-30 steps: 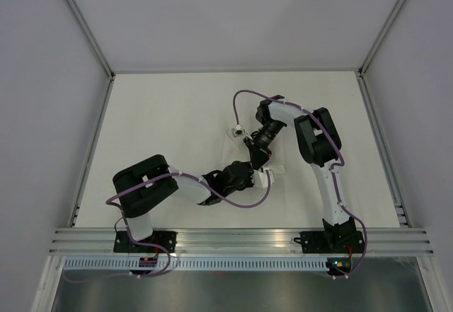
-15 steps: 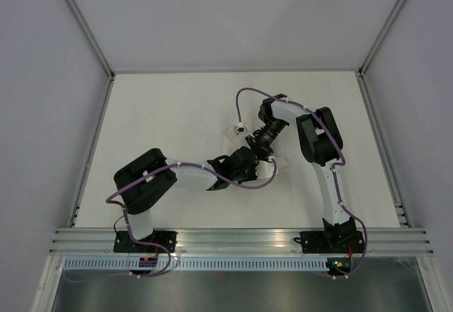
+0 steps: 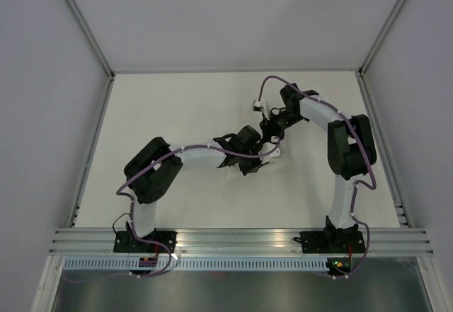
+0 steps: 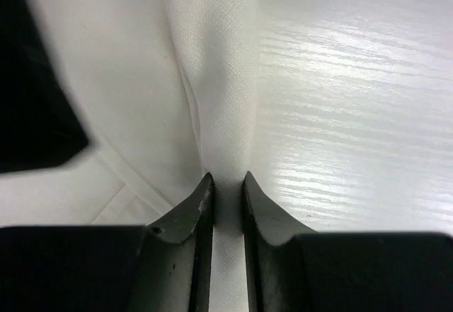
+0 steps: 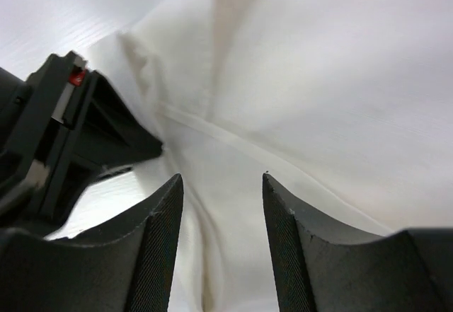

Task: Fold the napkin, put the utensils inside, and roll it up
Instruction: Roll the napkin with the utensil

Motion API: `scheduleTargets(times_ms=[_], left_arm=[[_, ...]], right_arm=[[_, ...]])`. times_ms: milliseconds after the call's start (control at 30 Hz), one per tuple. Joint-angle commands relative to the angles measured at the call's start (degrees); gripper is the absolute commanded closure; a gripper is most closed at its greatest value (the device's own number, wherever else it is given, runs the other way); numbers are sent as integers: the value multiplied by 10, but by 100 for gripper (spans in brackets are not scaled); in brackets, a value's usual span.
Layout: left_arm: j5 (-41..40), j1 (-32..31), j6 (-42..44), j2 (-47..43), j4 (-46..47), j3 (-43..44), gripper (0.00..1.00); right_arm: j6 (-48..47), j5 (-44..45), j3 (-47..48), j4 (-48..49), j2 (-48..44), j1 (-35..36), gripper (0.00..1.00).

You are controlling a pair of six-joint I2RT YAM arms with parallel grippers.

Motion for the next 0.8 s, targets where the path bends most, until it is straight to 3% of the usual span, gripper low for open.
scheduleTargets(times_ms=[0, 200, 467, 567, 767], left_arm=[[96, 17, -52, 34, -114, 41, 98], [208, 58, -78, 84, -220, 121, 98], [320, 98, -89, 155, -288, 170, 98], [346, 110, -91, 169, -299, 180, 98], [370, 122, -95, 198, -314, 204, 98]], right_arm=[[123, 7, -32, 178, -75, -39, 45], [197, 2, -118, 280, -175, -110, 45], [108, 22, -286, 294, -355, -137, 43], [68, 53, -347, 301, -426, -109, 41], [45, 195, -472, 381, -520, 52, 37]])
